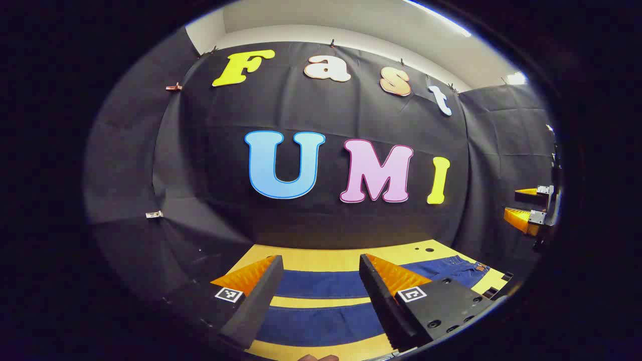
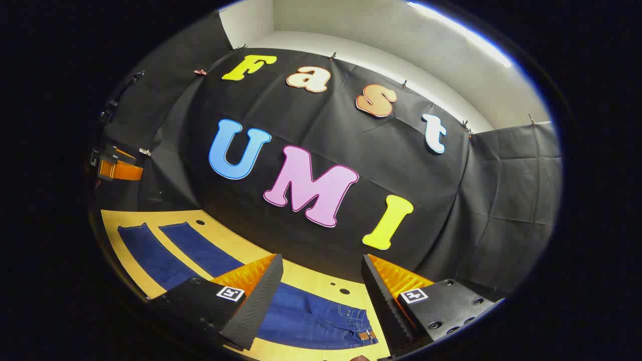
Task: Grasp the waist and the cuffs of the jeans and fold them to make the two legs overlap; first hold the waist and fold one-third of the jeans toward the cuffs, then hold the cuffs and fold the remaining one-third in the same direction to finish folding.
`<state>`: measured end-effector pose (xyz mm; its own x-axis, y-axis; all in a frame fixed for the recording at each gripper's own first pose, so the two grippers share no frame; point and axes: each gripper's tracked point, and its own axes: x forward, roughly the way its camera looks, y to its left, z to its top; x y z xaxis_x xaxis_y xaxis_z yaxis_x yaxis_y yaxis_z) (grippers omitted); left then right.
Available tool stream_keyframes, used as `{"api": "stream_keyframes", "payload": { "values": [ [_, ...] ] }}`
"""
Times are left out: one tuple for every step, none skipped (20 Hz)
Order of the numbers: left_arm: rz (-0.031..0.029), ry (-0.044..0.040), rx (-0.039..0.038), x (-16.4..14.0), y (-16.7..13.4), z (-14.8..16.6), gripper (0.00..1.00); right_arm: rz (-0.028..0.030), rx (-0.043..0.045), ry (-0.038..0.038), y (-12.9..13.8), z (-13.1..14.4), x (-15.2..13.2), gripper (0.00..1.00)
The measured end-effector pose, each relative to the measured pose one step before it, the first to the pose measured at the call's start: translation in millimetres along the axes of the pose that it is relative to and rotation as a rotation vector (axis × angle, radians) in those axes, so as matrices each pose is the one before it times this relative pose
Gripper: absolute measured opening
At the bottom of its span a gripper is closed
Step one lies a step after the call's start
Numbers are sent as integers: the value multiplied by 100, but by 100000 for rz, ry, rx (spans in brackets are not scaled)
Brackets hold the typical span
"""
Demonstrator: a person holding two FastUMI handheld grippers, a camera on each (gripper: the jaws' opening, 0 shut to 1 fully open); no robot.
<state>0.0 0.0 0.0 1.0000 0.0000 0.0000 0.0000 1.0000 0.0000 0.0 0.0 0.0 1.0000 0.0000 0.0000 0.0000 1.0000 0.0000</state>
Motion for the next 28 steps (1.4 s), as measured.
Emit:
{"api": "stream_keyframes", "payload": {
  "values": [
    [-558, 47, -634, -3, -141, -150, 96, -235, 419, 577, 121, -130, 61, 96],
    [-466, 33, -219, -68, -37, 98, 96, -263, 345, 241, 22, -87, 15, 96],
    [334, 284, 300, -52, 145, -231, 96, -844, 225, 739, -137, -200, -215, 96],
    [88, 518, 410, 12, 37, -92, 96, -511, 266, 459, -147, -145, -64, 96],
    [-54, 116, 391, -100, -120, -165, 96, -654, 371, 328, -159, -227, -74, 96],
    [-58, 102, 492, 17, 53, 63, 96, -879, 458, 460, -236, -118, -77, 96],
    [-218, 324, 669, -35, -14, -246, 96, -1057, 653, 781, -303, -335, -33, 96],
    [311, 180, 741, -20, 107, -70, 96, -1074, 648, 756, -320, -253, -37, 96],
    [204, 281, 458, -73, 88, -246, 96, -1239, 355, 801, -381, -239, -80, 96],
    [230, 291, 132, -17, 51, -117, 96, -1167, 180, 498, -371, -136, 20, 96],
    [256, 252, -156, 8, 100, -198, 96, -1086, 620, -2, -298, 97, 117, 96],
    [-26, 487, -235, -64, 90, -87, 96, -977, 1302, -142, -267, 108, 0, 96],
    [178, 254, 1, -413, 309, -205, 96, -745, 1760, -138, -189, -17, 0, 96],
    [41, -104, 247, -114, 135, 166, 96, -617, 1349, 263, -193, -78, 79, 96],
    [-544, 81, 533, 151, -276, -123, 96, -1097, 601, 800, -370, -307, 76, 96],
    [-489, 368, 938, -13, -32, -100, 96, -913, -24, 728, -436, -278, 66, 96],
    [-1846, 1357, 1135, 96, -134, -698, 96, -639, -454, 777, -409, -445, 162, 96],
    [-3306, 3904, 937, -4, -202, -1164, 96, -723, -911, 1351, -486, -486, 145, 96],
    [-2498, 4787, 2199, -7, 198, -2036, 96, -200, -1368, 1239, -472, -472, 260, 96],
    [-1597, 6336, 3720, 176, 788, -2118, 96, 504, -1951, 1022, -283, -604, 310, 96],
    [-375, 5896, 4927, 205, 1192, -2046, 97, 174, -3067, 1219, -396, -620, 317, 96],
    [-1474, 4639, 5133, 360, 1009, -1614, 98, 790, -4040, 1773, -451, -1156, 383, 96],
    [-3921, 5509, 4496, 486, 289, -1890, 98, 2671, -3811, 5399, -126, -2277, 704, 96],
    [-5682, 7556, 3479, 491, -69, -2168, 98, 3728, -2509, 7375, 78, -2439, 321, 96],
    [-6488, 7965, 3179, 978, -530, -2240, 98, 4816, -2013, 6743, 431, -2546, 1104, 96],
    [-4278, 5135, 2014, 1011, -206, -1221, 98, 4291, -2155, 5441, 204, -2272, 1150, 96],
    [-4128, 6908, 3237, 1614, 27, -1683, 98, 5567, -976, 5433, 413, -1987, 1075, 96],
    [-1002, 5381, 4906, 937, 808, -1185, 98, 5108, 145, 5313, 317, -1841, 1004, 96]
  ]
}}
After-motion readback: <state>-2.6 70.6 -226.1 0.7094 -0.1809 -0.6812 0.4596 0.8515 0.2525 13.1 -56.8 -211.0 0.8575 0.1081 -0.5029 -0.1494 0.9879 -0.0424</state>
